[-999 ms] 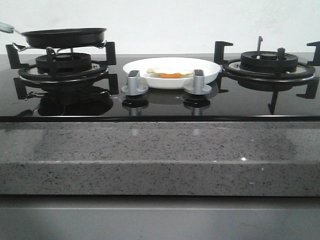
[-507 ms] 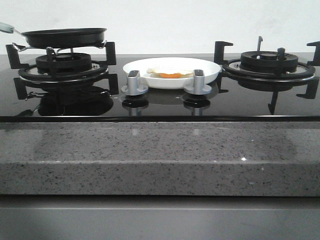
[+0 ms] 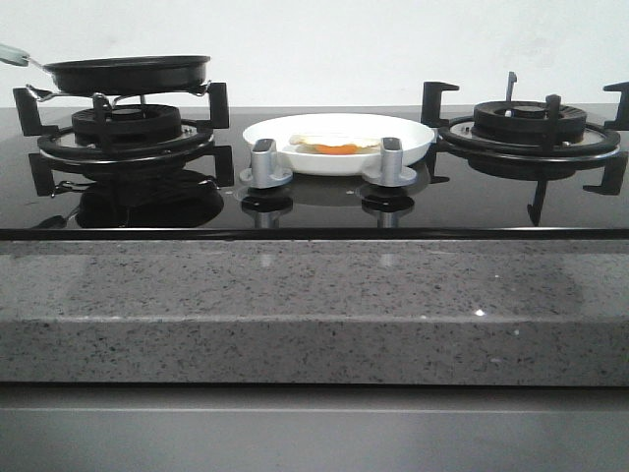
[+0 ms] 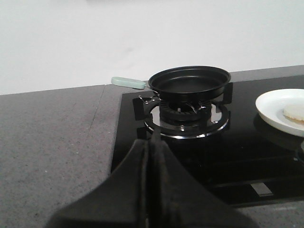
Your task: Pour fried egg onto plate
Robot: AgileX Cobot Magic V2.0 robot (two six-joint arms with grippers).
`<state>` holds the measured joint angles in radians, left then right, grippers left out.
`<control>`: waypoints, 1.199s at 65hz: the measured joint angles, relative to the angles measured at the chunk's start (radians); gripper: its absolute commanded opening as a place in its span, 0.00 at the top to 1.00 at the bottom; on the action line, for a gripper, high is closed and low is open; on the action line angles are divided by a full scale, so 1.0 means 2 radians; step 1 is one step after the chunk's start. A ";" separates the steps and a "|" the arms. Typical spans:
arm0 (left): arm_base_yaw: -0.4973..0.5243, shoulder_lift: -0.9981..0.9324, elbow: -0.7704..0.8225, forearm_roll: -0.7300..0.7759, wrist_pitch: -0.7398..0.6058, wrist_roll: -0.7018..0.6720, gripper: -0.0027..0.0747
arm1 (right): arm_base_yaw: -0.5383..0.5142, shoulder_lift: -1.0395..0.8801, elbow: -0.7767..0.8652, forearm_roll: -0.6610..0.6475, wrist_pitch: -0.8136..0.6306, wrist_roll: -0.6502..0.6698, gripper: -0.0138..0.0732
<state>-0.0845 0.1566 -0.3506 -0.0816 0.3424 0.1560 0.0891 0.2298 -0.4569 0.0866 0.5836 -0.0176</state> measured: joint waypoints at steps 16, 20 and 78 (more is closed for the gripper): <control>0.010 -0.081 0.117 -0.001 -0.005 -0.002 0.99 | 0.000 0.000 0.000 0.000 0.000 0.000 0.92; 0.015 -0.081 0.134 -0.005 -0.009 -0.003 0.99 | 0.000 0.000 0.000 0.000 0.000 0.000 0.92; 0.022 -0.081 0.179 -0.080 -0.116 -0.003 0.99 | 0.000 0.000 0.000 0.000 0.000 0.000 0.92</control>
<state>-0.0410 -0.0052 0.0064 -0.2417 0.1110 0.1500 0.0891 0.2298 -0.4569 0.0866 0.5828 -0.0176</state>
